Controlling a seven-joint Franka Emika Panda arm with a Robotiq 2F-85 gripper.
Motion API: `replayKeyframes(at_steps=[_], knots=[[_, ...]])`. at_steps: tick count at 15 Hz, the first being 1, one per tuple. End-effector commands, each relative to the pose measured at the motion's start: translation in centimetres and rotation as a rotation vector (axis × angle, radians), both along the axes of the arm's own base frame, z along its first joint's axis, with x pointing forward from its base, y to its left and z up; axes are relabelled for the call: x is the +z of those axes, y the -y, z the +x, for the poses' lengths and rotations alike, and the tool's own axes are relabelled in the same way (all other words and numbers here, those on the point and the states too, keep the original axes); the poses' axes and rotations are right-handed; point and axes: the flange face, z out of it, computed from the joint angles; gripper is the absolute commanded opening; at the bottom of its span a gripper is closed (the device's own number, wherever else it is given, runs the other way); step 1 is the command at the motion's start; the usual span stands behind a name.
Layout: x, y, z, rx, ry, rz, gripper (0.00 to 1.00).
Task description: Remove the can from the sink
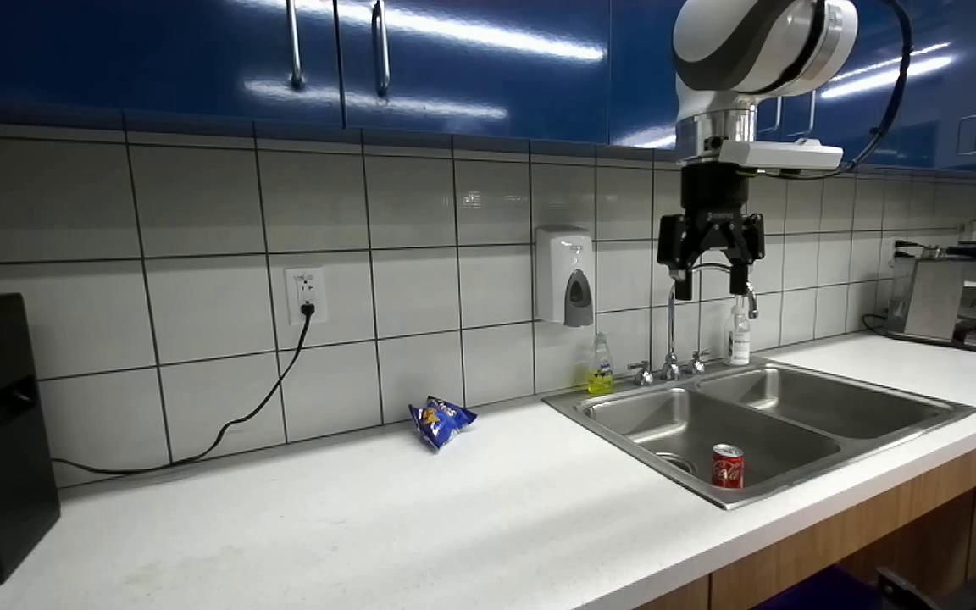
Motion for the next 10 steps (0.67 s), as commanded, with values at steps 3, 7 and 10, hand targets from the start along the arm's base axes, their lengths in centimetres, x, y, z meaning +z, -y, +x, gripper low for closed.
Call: replayKeyframes(at_steps=[3,7,10], knots=[[0.1,0.0,0.0,0.000,-0.001,0.000,1.00],[-1.4,-0.5,2.7,-0.036,-0.010,0.010,1.00],[-4.1,0.6,6.0,-0.074,-0.009,0.015,1.00]])
